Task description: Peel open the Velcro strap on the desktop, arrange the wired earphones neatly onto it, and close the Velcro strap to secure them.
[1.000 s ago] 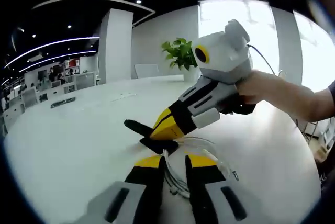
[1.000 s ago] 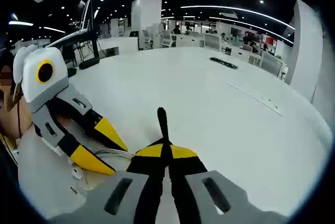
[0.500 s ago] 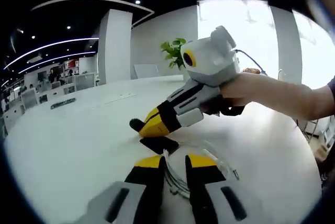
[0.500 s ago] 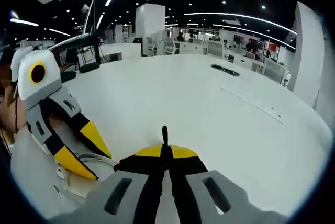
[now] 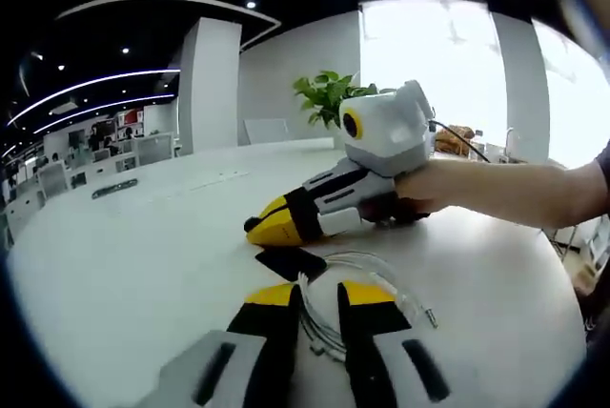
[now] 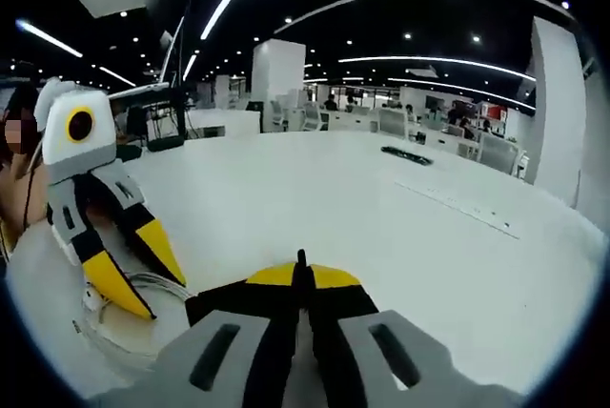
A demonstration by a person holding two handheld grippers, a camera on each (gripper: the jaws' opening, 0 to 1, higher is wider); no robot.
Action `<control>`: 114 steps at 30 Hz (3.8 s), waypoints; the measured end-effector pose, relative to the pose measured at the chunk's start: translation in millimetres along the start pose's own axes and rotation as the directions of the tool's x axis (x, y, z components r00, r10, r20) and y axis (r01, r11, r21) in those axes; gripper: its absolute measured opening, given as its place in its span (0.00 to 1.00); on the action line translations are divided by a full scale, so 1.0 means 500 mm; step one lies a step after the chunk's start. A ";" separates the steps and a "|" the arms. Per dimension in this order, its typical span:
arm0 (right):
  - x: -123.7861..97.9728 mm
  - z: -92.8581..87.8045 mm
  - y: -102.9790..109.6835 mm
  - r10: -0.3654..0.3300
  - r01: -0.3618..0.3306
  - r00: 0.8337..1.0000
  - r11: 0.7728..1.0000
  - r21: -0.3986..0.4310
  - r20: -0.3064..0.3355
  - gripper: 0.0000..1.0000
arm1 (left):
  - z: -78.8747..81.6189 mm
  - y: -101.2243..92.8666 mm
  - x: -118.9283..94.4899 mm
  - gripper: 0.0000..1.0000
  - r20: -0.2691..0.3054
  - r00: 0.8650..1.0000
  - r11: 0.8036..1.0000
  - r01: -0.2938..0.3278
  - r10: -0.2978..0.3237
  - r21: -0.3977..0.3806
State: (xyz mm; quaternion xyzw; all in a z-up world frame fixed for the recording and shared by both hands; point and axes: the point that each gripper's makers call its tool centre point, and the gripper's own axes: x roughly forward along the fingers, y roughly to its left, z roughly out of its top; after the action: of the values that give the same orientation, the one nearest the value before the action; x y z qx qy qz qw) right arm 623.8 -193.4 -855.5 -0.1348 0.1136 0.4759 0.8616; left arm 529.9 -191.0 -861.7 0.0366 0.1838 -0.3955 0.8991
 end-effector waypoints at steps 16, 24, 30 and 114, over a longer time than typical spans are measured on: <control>0.003 0.007 -0.023 -0.107 0.109 0.993 0.994 -0.030 0.045 0.05 | -0.003 0.009 -0.002 0.21 0.007 1.000 1.000 -0.029 0.029 -0.012; -0.004 0.014 -0.065 -0.287 0.295 0.955 0.944 -0.148 0.072 0.04 | 0.000 0.028 -0.009 0.24 0.000 0.997 0.997 -0.079 0.079 -0.004; -0.004 0.015 -0.065 -0.293 0.302 0.953 0.945 -0.129 0.081 0.04 | 0.016 0.046 -0.023 0.24 0.030 0.992 0.992 -0.123 0.123 -0.006; -0.181 0.006 -0.020 -0.360 0.332 0.921 0.926 0.182 0.148 0.52 | 0.006 0.096 -0.020 0.74 0.040 0.982 0.977 -0.178 0.184 -0.119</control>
State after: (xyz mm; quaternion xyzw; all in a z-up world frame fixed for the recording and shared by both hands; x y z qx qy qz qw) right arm 585.4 -269.0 -822.3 -0.0430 0.0462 0.3159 0.9467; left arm 559.3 -151.4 -859.3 -0.0088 0.1792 -0.3017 0.9364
